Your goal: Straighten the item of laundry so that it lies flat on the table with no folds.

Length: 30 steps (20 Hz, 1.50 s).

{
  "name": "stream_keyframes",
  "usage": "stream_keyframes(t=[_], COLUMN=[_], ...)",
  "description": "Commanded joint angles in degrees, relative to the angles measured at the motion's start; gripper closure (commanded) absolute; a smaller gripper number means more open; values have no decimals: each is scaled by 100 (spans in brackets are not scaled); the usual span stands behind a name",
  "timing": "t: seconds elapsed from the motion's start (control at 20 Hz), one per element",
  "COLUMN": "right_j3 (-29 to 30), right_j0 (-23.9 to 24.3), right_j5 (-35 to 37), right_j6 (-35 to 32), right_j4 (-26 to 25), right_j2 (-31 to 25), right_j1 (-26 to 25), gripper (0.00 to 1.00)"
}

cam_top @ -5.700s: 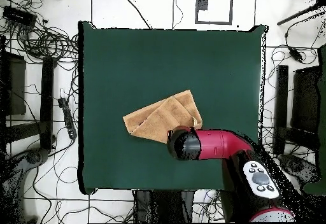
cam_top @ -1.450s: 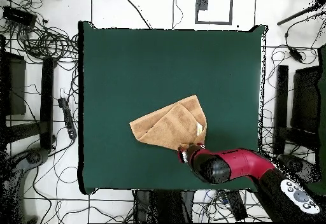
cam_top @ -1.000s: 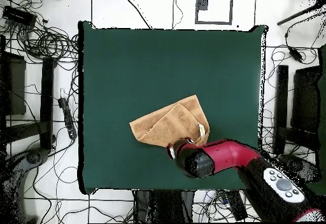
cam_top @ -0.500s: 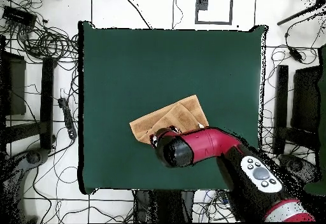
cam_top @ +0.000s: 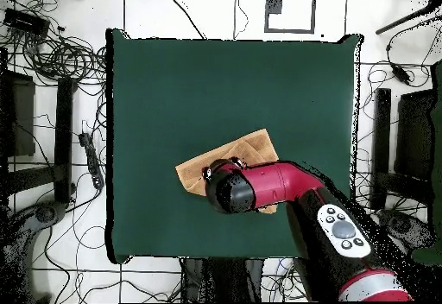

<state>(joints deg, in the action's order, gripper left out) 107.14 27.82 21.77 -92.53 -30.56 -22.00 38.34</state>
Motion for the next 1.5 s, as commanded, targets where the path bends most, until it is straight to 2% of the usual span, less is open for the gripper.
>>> stream_keyframes(t=[0.05,0.25,0.5,1.0,1.5], right_j3=[-894,-1198,-1432,-1735,-1976], right_j0=[-536,-782,-862,-705,-709], right_j5=[705,784,906,992,1125], right_j6=[-1090,-1006,-751,-223,-105], right_j4=[362,315,348,243,220], right_j2=[628,898,961,746,701], right_j1=[-89,-110,-192,-590,-960], gripper=[0,0,0,0,0])
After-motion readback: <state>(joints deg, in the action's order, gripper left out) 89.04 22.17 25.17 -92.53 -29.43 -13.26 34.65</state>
